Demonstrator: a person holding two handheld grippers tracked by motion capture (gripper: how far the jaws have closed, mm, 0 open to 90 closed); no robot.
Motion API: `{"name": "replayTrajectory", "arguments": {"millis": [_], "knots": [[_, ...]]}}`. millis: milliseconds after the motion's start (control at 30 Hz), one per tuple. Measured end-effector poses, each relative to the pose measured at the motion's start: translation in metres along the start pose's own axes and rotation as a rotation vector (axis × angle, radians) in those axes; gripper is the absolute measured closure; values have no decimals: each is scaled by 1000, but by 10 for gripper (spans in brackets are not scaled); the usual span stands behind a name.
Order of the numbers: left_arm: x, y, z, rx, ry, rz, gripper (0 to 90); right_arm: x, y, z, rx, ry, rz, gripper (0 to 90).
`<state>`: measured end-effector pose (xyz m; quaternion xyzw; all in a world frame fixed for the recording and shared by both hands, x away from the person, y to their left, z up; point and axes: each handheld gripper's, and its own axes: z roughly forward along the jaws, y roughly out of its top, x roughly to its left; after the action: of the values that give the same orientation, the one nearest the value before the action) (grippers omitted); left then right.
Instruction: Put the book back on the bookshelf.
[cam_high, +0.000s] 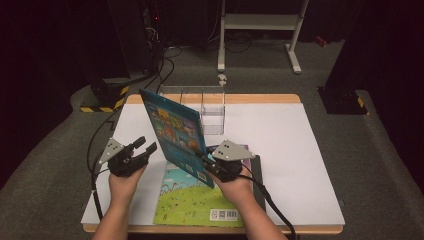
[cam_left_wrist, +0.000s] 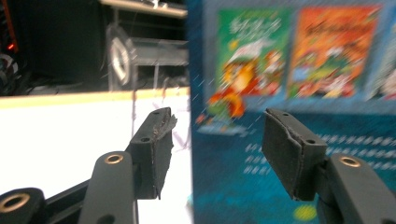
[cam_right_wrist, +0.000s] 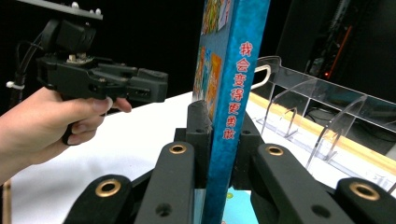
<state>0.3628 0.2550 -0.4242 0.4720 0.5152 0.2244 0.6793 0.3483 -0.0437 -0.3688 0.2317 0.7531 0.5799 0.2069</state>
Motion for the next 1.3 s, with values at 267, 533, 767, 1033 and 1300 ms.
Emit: {"name": "replayTrajectory", "arguments": {"millis": [267,533,767,1033,1300], "knots": [[5,-10,-1,63,65,87,453,1,-1,5,-20,-40,6,818],[3,-19,-4,105,46,103,440,5,0,18,-21,-89,5,818],[-30,-6,-15,46,3,80,336,10,-2,24,-32,-103,26,816],[-64,9,-21,31,-83,76,274,17,-4,26,-53,-115,27,808],[-101,15,-16,4,-170,81,246,20,-6,26,-58,-114,39,805]]}}
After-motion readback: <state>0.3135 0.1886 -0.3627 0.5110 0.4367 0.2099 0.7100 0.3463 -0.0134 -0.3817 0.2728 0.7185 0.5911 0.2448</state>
